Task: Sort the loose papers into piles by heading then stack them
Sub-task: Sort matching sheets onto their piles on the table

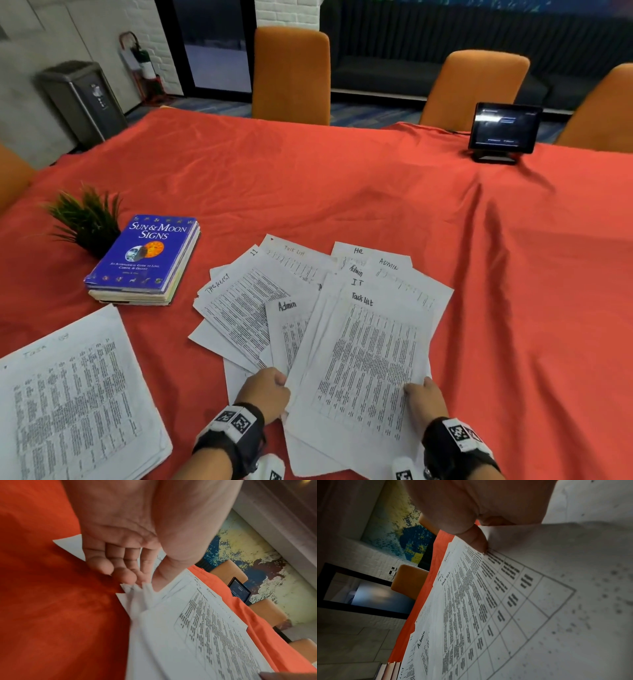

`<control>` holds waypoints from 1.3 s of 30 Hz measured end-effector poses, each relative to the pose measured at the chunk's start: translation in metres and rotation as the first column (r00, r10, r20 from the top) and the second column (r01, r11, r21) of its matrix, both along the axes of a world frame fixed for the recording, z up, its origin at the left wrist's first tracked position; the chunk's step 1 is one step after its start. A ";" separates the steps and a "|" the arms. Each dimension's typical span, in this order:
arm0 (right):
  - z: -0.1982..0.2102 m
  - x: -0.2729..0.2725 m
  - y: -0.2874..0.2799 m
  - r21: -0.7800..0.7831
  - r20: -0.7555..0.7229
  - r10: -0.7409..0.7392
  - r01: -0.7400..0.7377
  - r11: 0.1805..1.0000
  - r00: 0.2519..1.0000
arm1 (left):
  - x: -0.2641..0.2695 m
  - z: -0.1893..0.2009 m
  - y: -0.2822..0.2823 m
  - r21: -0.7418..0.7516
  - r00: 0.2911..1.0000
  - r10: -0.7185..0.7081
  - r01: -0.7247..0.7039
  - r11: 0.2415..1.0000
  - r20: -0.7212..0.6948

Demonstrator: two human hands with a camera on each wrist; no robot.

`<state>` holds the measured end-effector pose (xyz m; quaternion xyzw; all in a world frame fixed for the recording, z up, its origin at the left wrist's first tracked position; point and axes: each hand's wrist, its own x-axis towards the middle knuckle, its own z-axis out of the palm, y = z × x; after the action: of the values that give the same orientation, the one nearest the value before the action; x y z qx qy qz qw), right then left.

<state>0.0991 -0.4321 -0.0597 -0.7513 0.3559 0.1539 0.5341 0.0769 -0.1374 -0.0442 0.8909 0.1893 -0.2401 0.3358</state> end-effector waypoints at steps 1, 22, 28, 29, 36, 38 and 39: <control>0.000 -0.001 0.001 0.002 0.001 -0.008 0.008 1.000 1.000 | 0.001 0.002 -0.002 0.018 1.000 -0.012 0.012 1.000 0.002; 0.018 -0.012 0.016 0.007 0.073 -0.016 0.015 1.000 0.997 | 0.007 0.011 -0.024 -0.159 0.989 -0.149 0.149 0.976 0.012; 0.027 -0.014 0.029 0.028 0.121 -0.015 0.012 1.000 0.993 | -0.013 0.004 -0.019 -0.297 0.984 -0.167 0.142 0.944 -0.060; 0.026 -0.013 0.030 0.020 0.118 -0.010 0.007 1.000 0.993 | -0.016 0.004 -0.017 -0.315 0.981 -0.176 0.144 0.938 -0.076; 0.018 -0.012 0.032 0.038 0.043 0.042 -0.044 0.998 0.998 | -0.037 0.031 0.000 -0.382 0.980 -0.115 0.170 0.909 0.164; 0.025 -0.010 0.032 0.137 0.062 0.030 -0.038 0.990 0.998 | -0.045 0.049 0.006 -0.459 0.960 -0.110 0.222 0.860 0.257; 0.032 -0.009 0.034 0.223 0.070 0.020 -0.035 0.974 0.997 | -0.048 0.059 0.010 -0.499 0.949 -0.115 0.255 0.828 0.295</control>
<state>0.0903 -0.3986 -0.0277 -0.6957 0.3075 0.1748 0.6252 0.0292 -0.1276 0.0146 0.8004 -0.0167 -0.1996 0.5650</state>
